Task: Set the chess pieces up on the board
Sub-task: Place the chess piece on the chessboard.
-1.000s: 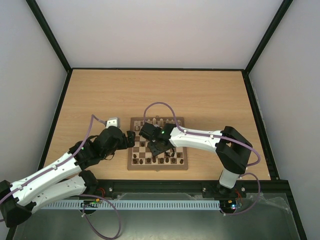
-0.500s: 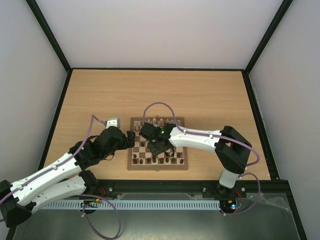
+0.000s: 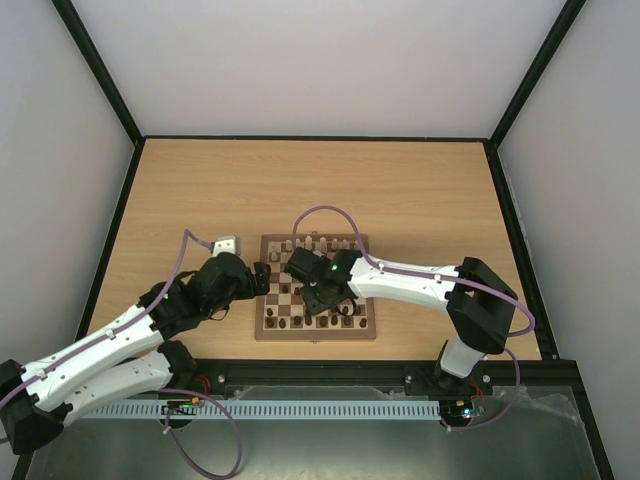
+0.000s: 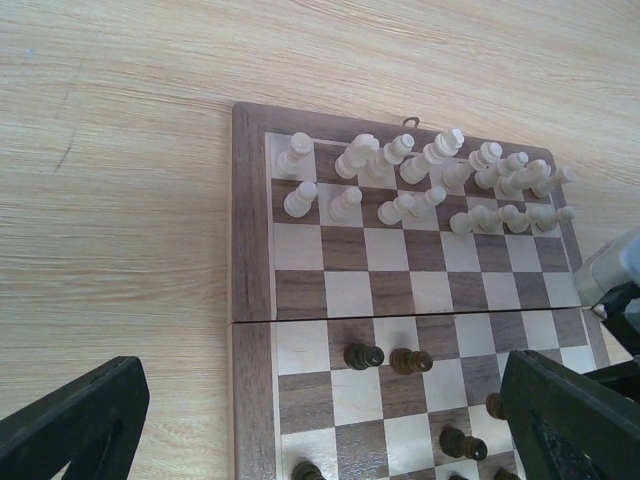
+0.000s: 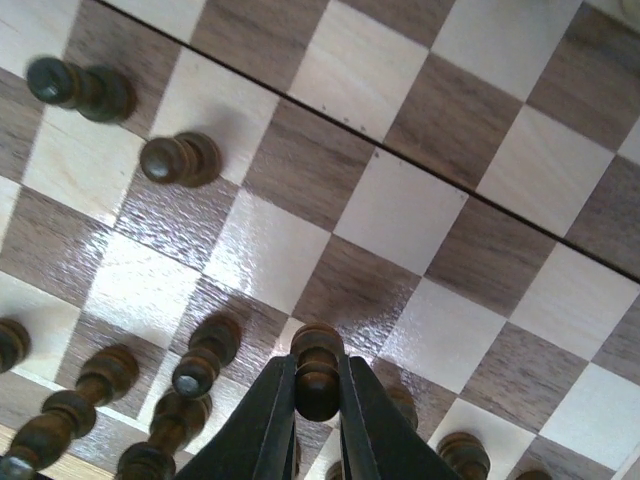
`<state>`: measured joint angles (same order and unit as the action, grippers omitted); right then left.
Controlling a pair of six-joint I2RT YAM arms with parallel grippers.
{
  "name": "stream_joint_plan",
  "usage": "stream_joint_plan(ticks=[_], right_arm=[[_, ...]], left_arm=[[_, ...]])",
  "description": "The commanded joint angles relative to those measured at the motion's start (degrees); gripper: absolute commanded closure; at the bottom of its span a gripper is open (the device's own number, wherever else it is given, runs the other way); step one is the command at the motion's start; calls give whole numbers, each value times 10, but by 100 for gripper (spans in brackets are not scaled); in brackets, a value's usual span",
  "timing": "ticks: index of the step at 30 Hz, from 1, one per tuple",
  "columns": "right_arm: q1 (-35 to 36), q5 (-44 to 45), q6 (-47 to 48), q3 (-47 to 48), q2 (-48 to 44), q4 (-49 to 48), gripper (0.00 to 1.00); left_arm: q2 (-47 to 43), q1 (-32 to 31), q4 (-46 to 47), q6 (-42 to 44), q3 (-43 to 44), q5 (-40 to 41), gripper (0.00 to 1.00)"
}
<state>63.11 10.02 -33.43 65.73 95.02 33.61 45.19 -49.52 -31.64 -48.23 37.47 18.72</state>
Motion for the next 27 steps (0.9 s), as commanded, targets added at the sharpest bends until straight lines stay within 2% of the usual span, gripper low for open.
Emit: stream_joint_plan(ticks=[1, 21, 25, 27], right_arm=[[6, -10, -7, -18, -12, 40, 88], [17, -25, -9, -31, 7, 28, 87], [18, -23, -8, -27, 10, 28, 84], [17, -22, -7, -23, 10, 30, 76]], left_arm=[[5, 3, 0, 0, -5, 10, 0], [16, 3, 7, 2, -5, 9, 1], [14, 2, 7, 2, -6, 11, 1], [14, 3, 6, 2, -6, 10, 0]])
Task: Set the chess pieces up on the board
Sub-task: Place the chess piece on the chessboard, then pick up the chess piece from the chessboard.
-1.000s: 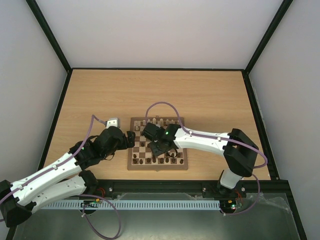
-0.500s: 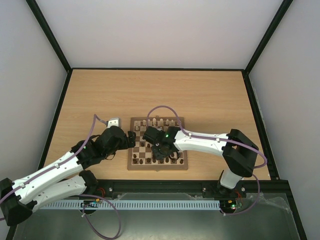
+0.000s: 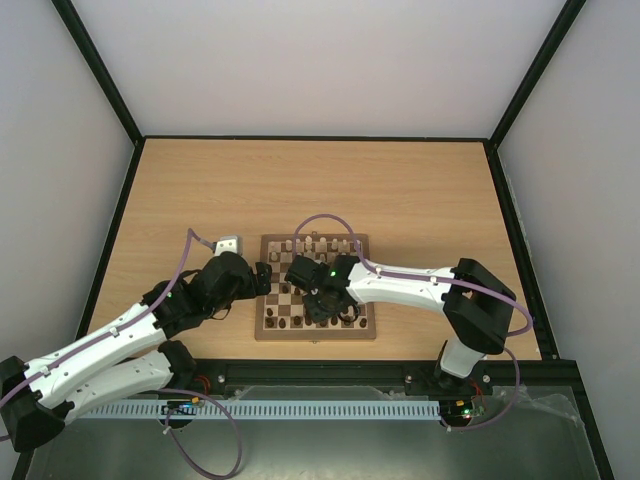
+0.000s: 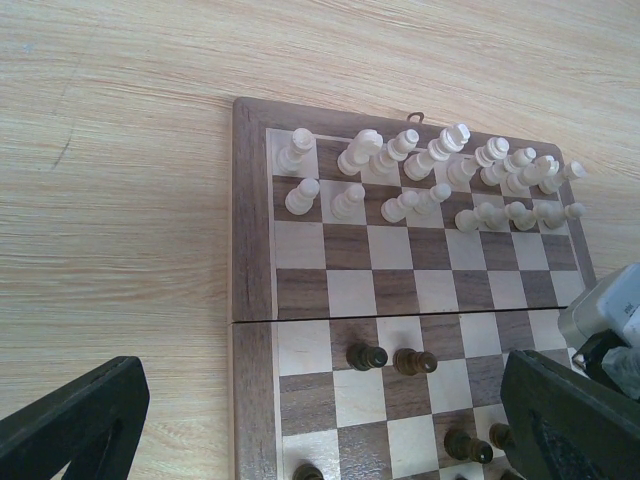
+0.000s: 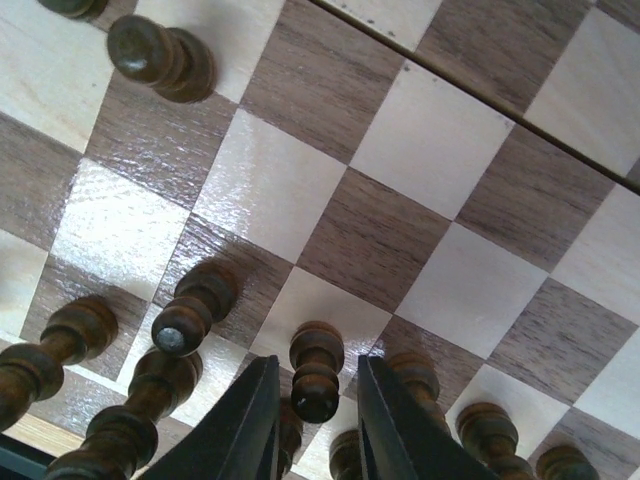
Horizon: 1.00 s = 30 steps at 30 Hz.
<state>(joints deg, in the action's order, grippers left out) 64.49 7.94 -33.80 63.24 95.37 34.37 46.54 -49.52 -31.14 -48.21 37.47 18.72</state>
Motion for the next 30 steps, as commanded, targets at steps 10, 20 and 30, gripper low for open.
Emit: stream_joint_plan(ticks=[10, 20, 30], right_arm=[[4, 34, 1, 51, -3, 39, 68], [-6, 18, 32, 115, 70, -4, 67], [-32, 0, 49, 136, 106, -16, 67]], left_arm=[[-2, 3, 0, -1, -5, 15, 1], [-39, 3, -18, -24, -10, 38, 0], [-93, 3, -38, -44, -7, 64, 1]])
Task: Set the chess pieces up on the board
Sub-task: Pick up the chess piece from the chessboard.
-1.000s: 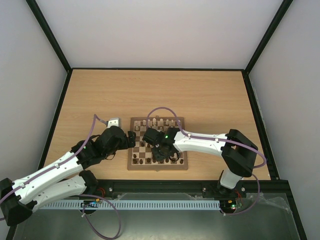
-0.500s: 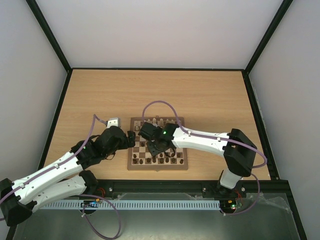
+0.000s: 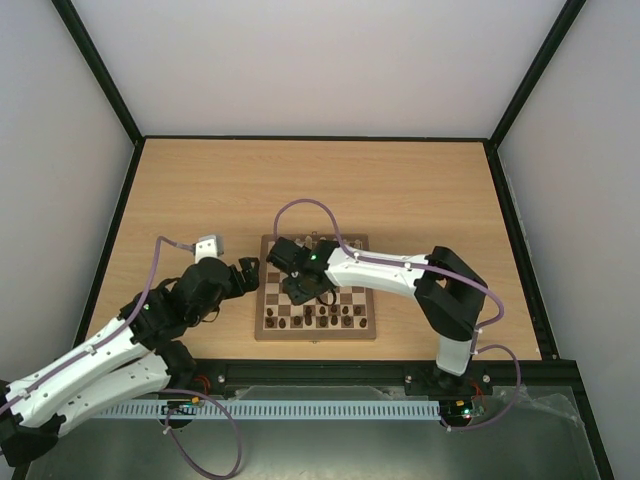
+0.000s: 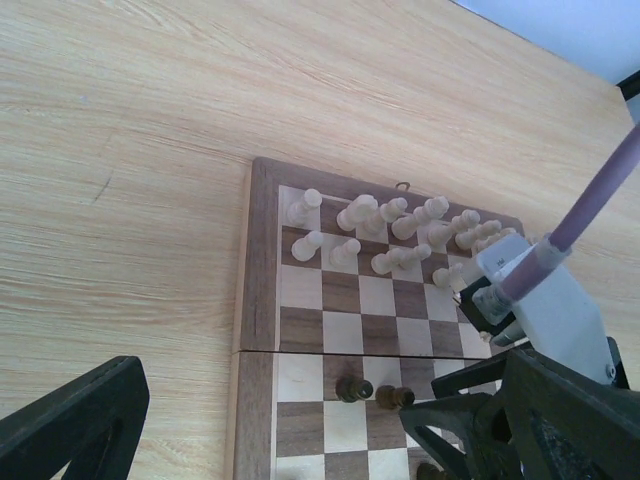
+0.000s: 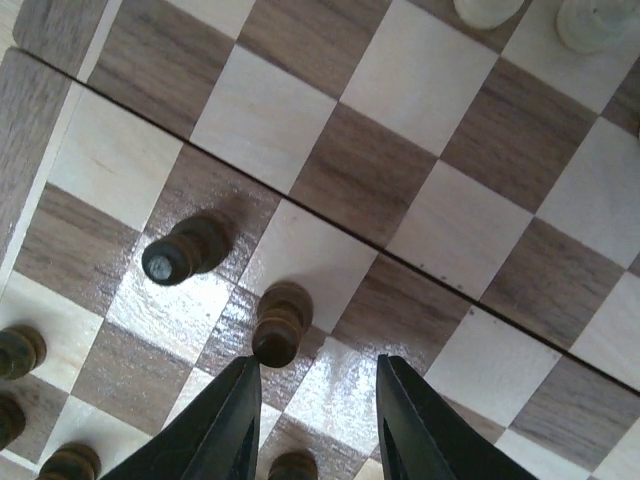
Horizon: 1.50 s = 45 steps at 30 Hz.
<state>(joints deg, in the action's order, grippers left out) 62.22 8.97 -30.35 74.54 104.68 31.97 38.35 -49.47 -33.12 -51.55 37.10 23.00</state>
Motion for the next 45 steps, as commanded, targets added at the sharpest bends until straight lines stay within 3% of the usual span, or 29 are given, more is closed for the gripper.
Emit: stream_joint_plan(ticks=[1, 27, 35, 45], right_arm=[[-11, -10, 16, 24, 14, 8, 67], [-17, -21, 31, 49, 40, 2, 78], [-18, -21, 34, 50, 46, 2, 88], [5, -19, 20, 31, 0, 36, 90]], left_arm=[[-12, 3, -19, -11, -3, 21, 0], [-10, 3, -12, -7, -8, 21, 1], [-11, 3, -11, -6, -7, 19, 1], [-12, 2, -9, -6, -11, 16, 1]])
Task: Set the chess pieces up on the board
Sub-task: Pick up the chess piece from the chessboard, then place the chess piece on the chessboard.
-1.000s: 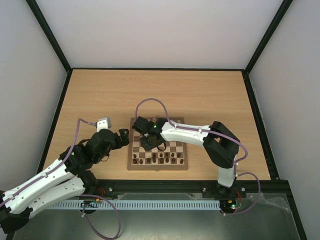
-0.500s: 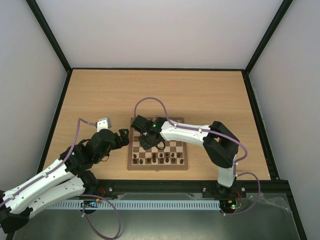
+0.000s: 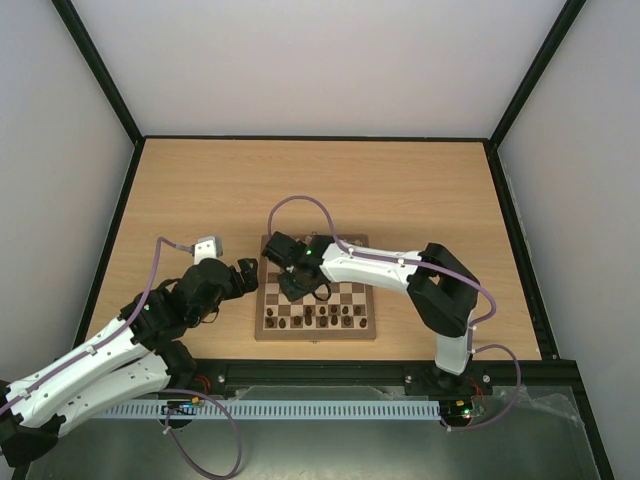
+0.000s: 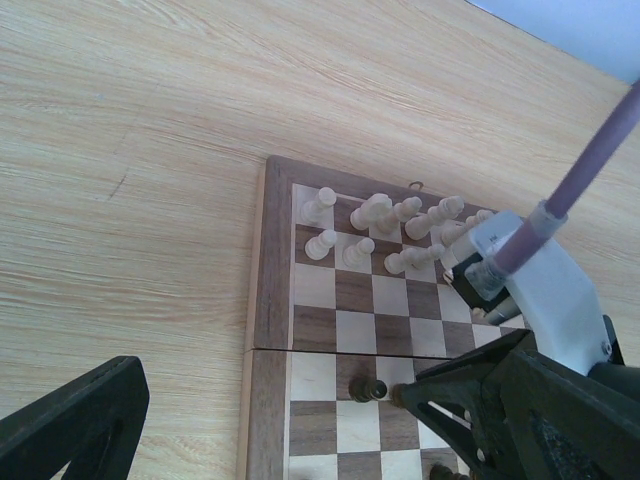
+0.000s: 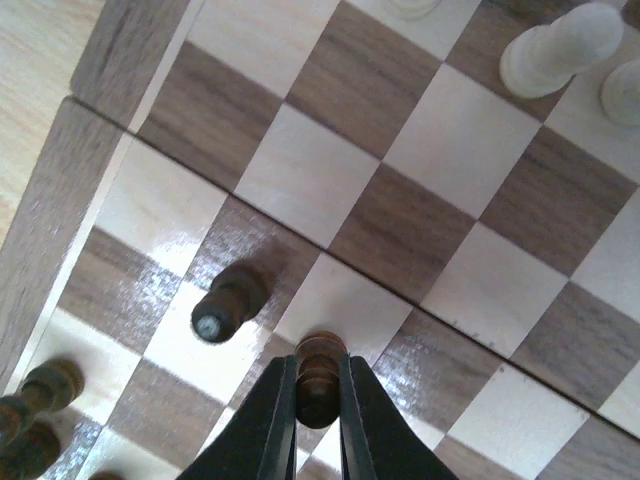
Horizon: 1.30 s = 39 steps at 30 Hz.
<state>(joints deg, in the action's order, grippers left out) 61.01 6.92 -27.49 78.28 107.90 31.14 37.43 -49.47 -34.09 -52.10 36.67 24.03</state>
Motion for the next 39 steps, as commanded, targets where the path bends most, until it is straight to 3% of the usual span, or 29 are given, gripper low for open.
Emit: stream_joint_plan(ticks=[1, 39], right_arm=[[22, 6, -12, -8, -36, 49, 90], [68, 1, -44, -40, -28, 43, 87]], left_arm=[[-3, 2, 1, 1, -6, 6, 1], [-12, 2, 1, -1, -6, 7, 0]])
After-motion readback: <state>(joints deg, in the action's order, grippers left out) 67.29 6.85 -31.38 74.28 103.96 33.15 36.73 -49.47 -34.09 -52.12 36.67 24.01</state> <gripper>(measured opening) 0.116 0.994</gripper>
